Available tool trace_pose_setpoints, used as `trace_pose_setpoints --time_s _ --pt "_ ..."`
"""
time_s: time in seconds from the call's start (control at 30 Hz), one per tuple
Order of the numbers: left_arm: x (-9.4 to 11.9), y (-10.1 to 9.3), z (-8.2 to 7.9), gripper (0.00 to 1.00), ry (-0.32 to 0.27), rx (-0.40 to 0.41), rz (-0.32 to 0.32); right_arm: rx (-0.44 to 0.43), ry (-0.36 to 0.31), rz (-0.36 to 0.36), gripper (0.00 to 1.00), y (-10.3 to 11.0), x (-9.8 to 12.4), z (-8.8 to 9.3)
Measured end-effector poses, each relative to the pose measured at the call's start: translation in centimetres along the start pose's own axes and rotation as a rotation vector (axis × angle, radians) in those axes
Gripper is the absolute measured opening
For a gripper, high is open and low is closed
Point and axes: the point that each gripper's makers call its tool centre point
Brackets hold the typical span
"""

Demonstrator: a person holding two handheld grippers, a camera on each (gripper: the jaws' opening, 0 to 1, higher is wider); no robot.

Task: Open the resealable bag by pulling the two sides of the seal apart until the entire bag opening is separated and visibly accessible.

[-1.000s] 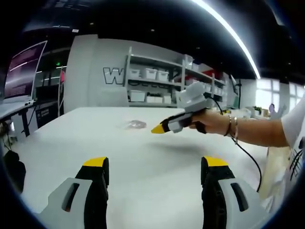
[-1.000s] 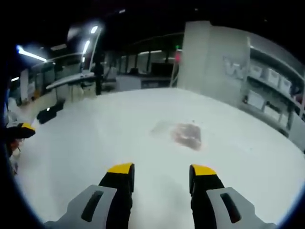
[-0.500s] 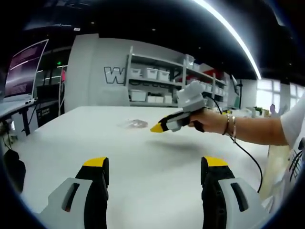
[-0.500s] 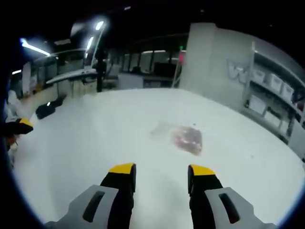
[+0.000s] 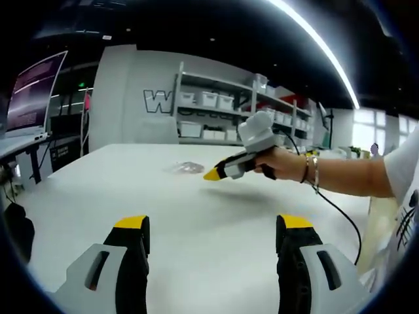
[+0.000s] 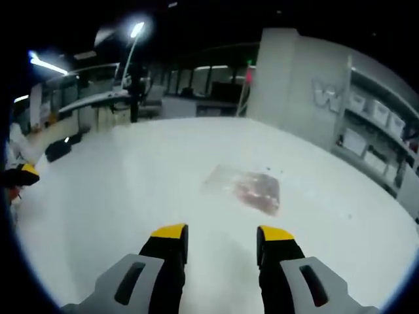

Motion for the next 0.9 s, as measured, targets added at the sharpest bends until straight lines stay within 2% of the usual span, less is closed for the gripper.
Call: trace_pose_setpoints --time_s 0.47,0.9 --pt "-0.2 0.4 0.2 0.78 0.004 0.004 -0.006 0.027 0.023 0.006 0.4 -0.8 -1.2 0.2" --pt "-0.3 1.0 0.4 0.78 0.01 0.009 -0.012 0.129 0.024 0.018 0.4 -0.7 -2.3 -0.4"
Point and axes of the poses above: the point that each gripper's makers call its tool centre point, and the gripper's own axes: x roughly backward along the fingers, y roughly to its left, z roughly out of its underside
